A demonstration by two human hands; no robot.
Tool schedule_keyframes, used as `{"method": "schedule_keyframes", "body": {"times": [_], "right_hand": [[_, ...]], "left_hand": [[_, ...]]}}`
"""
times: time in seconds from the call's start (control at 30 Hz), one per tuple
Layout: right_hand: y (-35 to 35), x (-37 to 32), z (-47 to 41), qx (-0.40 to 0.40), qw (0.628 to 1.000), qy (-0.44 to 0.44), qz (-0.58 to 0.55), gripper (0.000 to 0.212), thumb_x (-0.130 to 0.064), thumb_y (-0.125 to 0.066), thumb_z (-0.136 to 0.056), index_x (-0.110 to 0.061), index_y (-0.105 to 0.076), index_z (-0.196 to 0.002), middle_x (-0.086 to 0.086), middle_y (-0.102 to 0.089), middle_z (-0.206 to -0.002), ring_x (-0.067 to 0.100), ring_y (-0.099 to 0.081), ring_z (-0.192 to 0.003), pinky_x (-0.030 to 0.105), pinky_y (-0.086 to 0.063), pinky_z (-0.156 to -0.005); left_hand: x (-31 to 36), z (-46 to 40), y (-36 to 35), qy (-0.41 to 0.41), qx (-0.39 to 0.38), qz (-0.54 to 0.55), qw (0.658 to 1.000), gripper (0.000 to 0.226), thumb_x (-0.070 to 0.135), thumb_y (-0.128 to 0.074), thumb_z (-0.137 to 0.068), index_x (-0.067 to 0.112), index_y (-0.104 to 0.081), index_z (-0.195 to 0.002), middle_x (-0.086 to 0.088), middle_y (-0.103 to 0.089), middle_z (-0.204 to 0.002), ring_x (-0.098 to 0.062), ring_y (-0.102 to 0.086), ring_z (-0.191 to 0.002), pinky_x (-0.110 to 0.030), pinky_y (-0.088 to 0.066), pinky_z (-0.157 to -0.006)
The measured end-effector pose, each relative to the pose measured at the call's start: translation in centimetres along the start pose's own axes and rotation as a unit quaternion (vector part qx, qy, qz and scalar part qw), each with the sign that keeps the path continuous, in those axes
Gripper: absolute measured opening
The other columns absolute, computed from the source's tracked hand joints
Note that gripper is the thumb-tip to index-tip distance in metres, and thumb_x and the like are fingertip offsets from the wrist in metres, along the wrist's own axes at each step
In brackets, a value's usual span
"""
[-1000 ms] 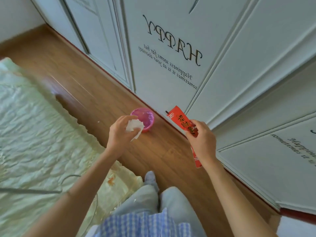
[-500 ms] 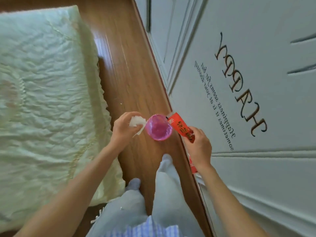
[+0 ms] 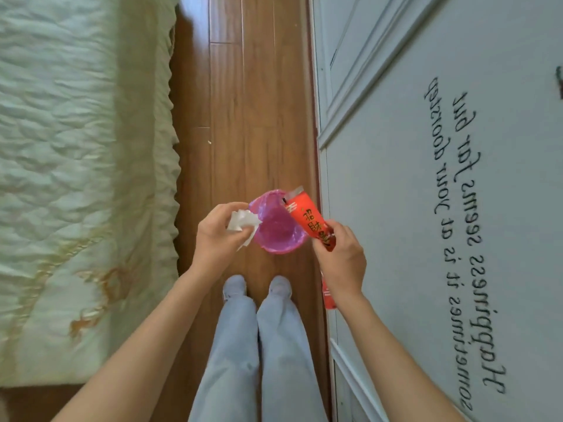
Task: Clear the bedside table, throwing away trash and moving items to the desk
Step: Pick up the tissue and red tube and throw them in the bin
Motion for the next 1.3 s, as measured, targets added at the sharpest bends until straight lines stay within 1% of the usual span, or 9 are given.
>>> {"method": "schedule_keyframes", "body": {"times": [0.13, 0.27, 0.53, 0.63, 0.7, 0.83, 1.0, 1.17, 1.3], "right_hand": [[-5.4, 4.9, -3.8, 0.003, 1.0, -0.024, 0.005, 0.034, -0.024, -0.068, -0.08, -0.023, -0.062, -0.114, -0.002, -0.064, -0.102, 0.016, -0.061, -0.087, 0.023, -0.039, -0.066], [-10.9, 10.0, -6.0, 0.005, 0.998, -0.057, -0.002, 0.03, -0.026, -0.067, -0.08, -0.024, -0.063, -0.109, -0.004, -0.064, -0.099, 0.016, -0.06, -0.086, 0.025, -0.04, -0.066], [-17.2, 16.3, -6.5, -0.016, 0.995, -0.094, 0.021, 0.029, -0.027, -0.066, -0.082, -0.024, -0.062, -0.11, -0.003, -0.064, -0.099, 0.017, -0.06, -0.085, 0.025, -0.038, -0.065], [-17.4, 16.1, -6.5, -0.021, 0.995, -0.092, 0.033, 0.029, -0.028, -0.066, -0.081, -0.025, -0.061, -0.11, -0.003, -0.064, -0.1, 0.017, -0.061, -0.086, 0.027, -0.045, -0.067], [-17.4, 15.3, -6.6, -0.03, 0.995, -0.087, 0.042, 0.031, -0.027, -0.066, -0.081, -0.024, -0.061, -0.112, -0.002, -0.063, -0.103, 0.018, -0.061, -0.088, 0.026, -0.042, -0.066], [-18.5, 13.3, -8.0, -0.057, 0.992, -0.087, 0.073, 0.035, -0.027, -0.064, -0.083, -0.019, -0.059, -0.116, 0.002, -0.059, -0.107, 0.022, -0.059, -0.091, 0.024, -0.032, -0.066], [-24.2, 13.1, -10.6, -0.12, 0.978, -0.099, 0.136, 0.031, -0.025, -0.062, -0.085, -0.013, -0.059, -0.113, 0.008, -0.057, -0.109, 0.028, -0.06, -0.094, 0.028, -0.036, -0.065], [-29.8, 13.6, -12.7, -0.194, 0.956, -0.12, 0.183, 0.044, -0.029, -0.068, -0.081, -0.008, -0.053, -0.117, 0.011, -0.053, -0.122, 0.032, -0.056, -0.109, 0.038, -0.044, -0.081], [-30.7, 12.4, -12.6, -0.222, 0.953, -0.076, 0.19, 0.057, -0.036, -0.064, -0.083, -0.01, -0.044, -0.129, 0.014, -0.049, -0.129, 0.032, -0.043, -0.122, 0.043, -0.039, -0.098]], "left_hand": [[-7.6, -4.1, -6.8, 0.048, -0.039, -0.017, 0.998, 0.041, 0.014, -0.077, -0.074, 0.017, -0.064, -0.113, 0.006, -0.062, -0.104, -0.011, -0.058, -0.094, -0.015, -0.047, -0.074], [-15.1, -8.0, -13.3, 0.095, -0.054, -0.028, 0.994, 0.04, 0.015, -0.075, -0.073, 0.019, -0.065, -0.112, 0.003, -0.064, -0.108, -0.013, -0.058, -0.097, -0.031, -0.049, -0.085], [-23.7, -11.0, -23.5, 0.128, -0.132, -0.073, 0.98, 0.047, 0.022, -0.07, -0.074, 0.022, -0.06, -0.12, 0.001, -0.06, -0.118, -0.017, -0.055, -0.109, -0.028, -0.043, -0.089], [-23.9, -11.3, -23.4, 0.105, -0.148, -0.093, 0.979, 0.057, 0.028, -0.072, -0.076, 0.02, -0.053, -0.129, -0.001, -0.055, -0.127, -0.018, -0.051, -0.117, -0.031, -0.04, -0.095], [-23.3, -11.0, -22.5, 0.069, -0.159, -0.135, 0.976, 0.056, 0.032, -0.069, -0.08, 0.019, -0.051, -0.131, -0.001, -0.053, -0.131, -0.02, -0.048, -0.12, -0.034, -0.039, -0.096], [-21.0, -9.9, -19.6, -0.048, -0.15, -0.241, 0.958, 0.047, 0.026, -0.063, -0.084, 0.012, -0.054, -0.128, -0.008, -0.055, -0.128, -0.029, -0.049, -0.117, -0.04, -0.042, -0.092], [-20.5, -9.2, -17.0, -0.138, -0.133, -0.324, 0.926, 0.043, 0.018, -0.063, -0.078, 0.006, -0.059, -0.119, -0.015, -0.061, -0.119, -0.037, -0.055, -0.11, -0.044, -0.047, -0.081], [-22.1, -9.4, -15.2, -0.148, -0.109, -0.35, 0.918, 0.034, 0.021, -0.054, -0.077, 0.007, -0.061, -0.108, -0.011, -0.063, -0.114, -0.034, -0.056, -0.105, -0.042, -0.047, -0.077], [-22.2, -9.8, -12.7, -0.127, -0.097, -0.35, 0.923, 0.034, 0.025, -0.051, -0.08, 0.009, -0.061, -0.108, -0.01, -0.062, -0.114, -0.033, -0.055, -0.106, -0.043, -0.047, -0.08]]}}
Point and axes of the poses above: each hand's wrist, its own z-axis away from the middle knuckle, its own y-axis out of the back of the hand, x = y × z, the point moved 8 cm from there along -z, towards the middle knuckle
